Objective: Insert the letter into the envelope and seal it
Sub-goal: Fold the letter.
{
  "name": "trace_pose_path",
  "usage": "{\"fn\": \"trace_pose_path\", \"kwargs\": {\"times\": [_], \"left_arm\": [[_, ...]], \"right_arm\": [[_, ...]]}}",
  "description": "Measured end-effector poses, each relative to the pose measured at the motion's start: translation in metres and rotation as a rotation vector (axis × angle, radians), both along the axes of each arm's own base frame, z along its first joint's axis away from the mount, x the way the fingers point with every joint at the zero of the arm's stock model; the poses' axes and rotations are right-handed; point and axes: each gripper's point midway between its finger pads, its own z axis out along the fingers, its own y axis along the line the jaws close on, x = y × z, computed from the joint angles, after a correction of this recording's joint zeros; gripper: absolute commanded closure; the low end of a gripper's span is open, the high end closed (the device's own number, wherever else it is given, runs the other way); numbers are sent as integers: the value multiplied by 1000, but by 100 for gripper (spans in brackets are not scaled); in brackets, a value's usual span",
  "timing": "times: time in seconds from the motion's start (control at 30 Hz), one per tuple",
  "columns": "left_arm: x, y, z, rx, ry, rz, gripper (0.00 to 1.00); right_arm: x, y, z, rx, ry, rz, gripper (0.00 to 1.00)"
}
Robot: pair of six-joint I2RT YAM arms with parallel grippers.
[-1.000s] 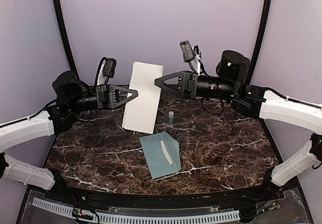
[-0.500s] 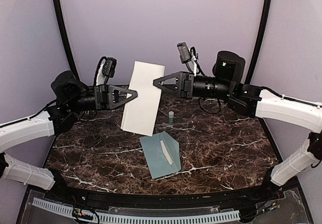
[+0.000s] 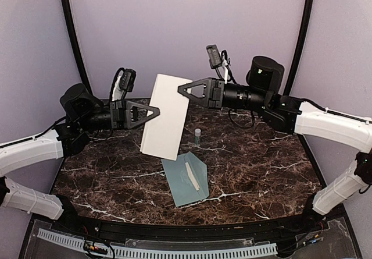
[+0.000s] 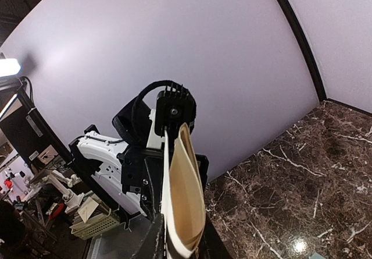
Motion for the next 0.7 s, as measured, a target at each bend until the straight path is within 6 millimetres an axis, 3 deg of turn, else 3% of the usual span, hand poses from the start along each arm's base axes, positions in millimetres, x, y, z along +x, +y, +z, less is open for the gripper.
{"fn": "trace_pose_path", "kwargs": {"times": [0.07, 0.17, 0.37, 0.5, 0.7], "left_arm": [[-1, 0, -2, 3, 4, -4, 100], [-2, -1, -3, 5, 5, -6, 100], [-1, -1, -4, 5, 6, -2, 100], [-1, 0, -4, 5, 7, -2, 100], [-3, 2, -2, -2, 0, 6, 100]], "right_arm": [[4, -2, 3, 11, -1, -14, 85], [10, -5, 6, 22, 1, -29, 99], [13, -7, 7, 25, 8, -36, 100], [14, -8, 7, 26, 9, -39, 80], [25, -15, 10, 32, 11, -73, 81]]}}
